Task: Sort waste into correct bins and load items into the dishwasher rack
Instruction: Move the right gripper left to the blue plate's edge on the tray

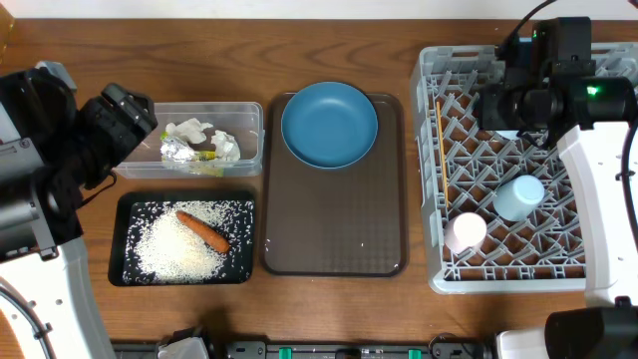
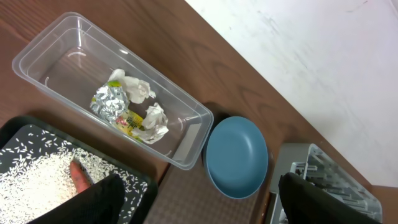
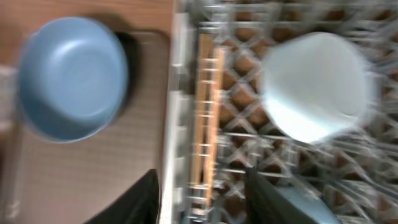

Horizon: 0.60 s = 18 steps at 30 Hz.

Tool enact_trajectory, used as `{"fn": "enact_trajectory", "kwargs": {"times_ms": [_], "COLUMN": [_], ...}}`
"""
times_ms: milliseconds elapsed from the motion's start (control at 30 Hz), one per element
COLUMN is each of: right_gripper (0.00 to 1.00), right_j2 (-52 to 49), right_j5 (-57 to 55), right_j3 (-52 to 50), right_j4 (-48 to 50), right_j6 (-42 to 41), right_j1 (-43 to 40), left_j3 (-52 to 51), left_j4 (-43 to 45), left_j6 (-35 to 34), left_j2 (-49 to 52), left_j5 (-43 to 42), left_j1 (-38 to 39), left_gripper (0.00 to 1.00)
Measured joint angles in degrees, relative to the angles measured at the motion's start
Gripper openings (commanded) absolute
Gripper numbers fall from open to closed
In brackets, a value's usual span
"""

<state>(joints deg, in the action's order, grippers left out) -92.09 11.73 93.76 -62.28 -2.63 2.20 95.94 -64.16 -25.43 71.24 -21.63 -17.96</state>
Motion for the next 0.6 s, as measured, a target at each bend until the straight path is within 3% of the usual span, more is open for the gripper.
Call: {"fn": "enact_trajectory", "kwargs": {"times_ms": [33, 100, 333, 600], "right_gripper": [0.82, 0.86, 0.7, 0.63], "right_j2": [0.0, 0.0, 0.0, -0.3], "right_j5": [2.4, 9.0, 18.9, 9.4], "right_j3": [-0.2, -1.3, -8.1, -17.4], "right_j4": [0.0, 0.7, 8.9, 27.8], "right_j6": [0.0, 0.9, 1.2, -0.6], "right_j1": [0.0, 0.3, 6.2, 21.8], "left_j3": [0.0, 0.0, 0.0, 0.0], "left_j4": [0.0, 0.0, 0.0, 0.0], "left_j6": [0.0, 0.0, 0.0, 0.0], "left_j2": [0.0, 0.0, 0.0, 0.0], "left_j5": [0.0, 0.0, 0.0, 0.0], "left_j1": [0.0, 0.0, 0.0, 0.0], "left_gripper": [0.82, 0.82, 0.82, 0.82]}}
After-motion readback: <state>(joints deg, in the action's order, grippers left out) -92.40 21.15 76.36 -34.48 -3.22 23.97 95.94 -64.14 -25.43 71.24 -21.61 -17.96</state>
